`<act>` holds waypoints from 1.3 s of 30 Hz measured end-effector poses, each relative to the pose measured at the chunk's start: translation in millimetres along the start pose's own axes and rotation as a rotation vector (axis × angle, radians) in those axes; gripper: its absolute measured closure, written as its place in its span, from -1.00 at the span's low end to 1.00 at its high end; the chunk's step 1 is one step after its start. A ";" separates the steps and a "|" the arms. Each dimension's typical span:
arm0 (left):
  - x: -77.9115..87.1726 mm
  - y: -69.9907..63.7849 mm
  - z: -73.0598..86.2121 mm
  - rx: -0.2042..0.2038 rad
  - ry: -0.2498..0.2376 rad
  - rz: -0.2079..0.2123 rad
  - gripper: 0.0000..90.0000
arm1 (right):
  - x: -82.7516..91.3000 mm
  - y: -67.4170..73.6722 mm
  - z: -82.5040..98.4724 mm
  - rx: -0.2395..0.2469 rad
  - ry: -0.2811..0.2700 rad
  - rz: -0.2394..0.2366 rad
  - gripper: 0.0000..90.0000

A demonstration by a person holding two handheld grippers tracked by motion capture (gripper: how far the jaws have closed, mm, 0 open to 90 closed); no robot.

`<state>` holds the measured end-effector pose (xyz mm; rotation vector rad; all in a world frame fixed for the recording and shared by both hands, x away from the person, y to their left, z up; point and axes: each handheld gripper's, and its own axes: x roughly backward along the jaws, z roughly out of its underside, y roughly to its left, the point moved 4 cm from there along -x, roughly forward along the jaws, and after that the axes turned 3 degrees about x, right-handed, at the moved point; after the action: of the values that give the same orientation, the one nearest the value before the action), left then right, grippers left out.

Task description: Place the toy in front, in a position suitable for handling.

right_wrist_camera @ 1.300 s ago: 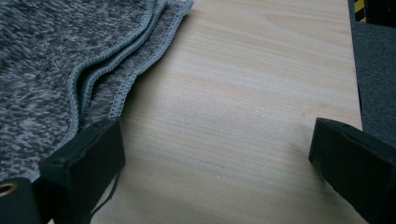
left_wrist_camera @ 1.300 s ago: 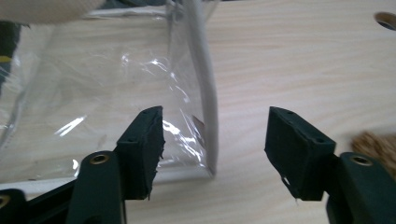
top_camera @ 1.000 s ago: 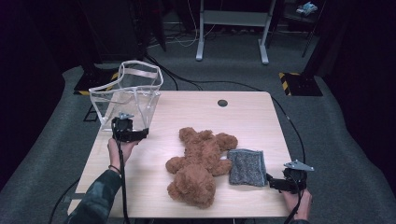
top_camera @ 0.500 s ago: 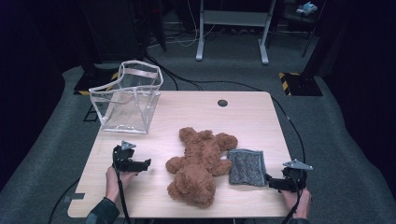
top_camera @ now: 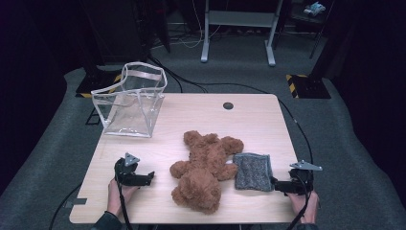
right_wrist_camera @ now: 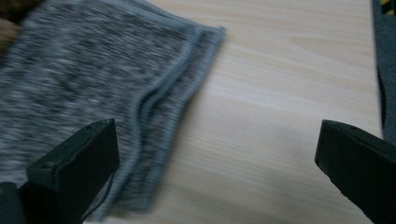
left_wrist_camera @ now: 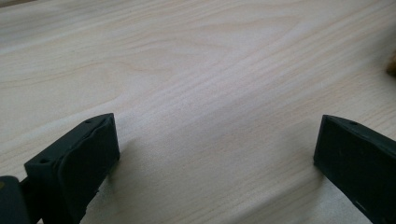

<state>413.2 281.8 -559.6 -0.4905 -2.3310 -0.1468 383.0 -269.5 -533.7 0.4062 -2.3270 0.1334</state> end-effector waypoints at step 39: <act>1.2 -0.5 0.6 -0.001 0.001 -0.005 -0.97 | -32.0 74.2 -22.9 0.122 0.071 -0.077 0.58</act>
<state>411.7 281.9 -559.2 -0.4852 -2.3317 -0.1509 395.2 -186.5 -538.2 0.5420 -2.2368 0.2492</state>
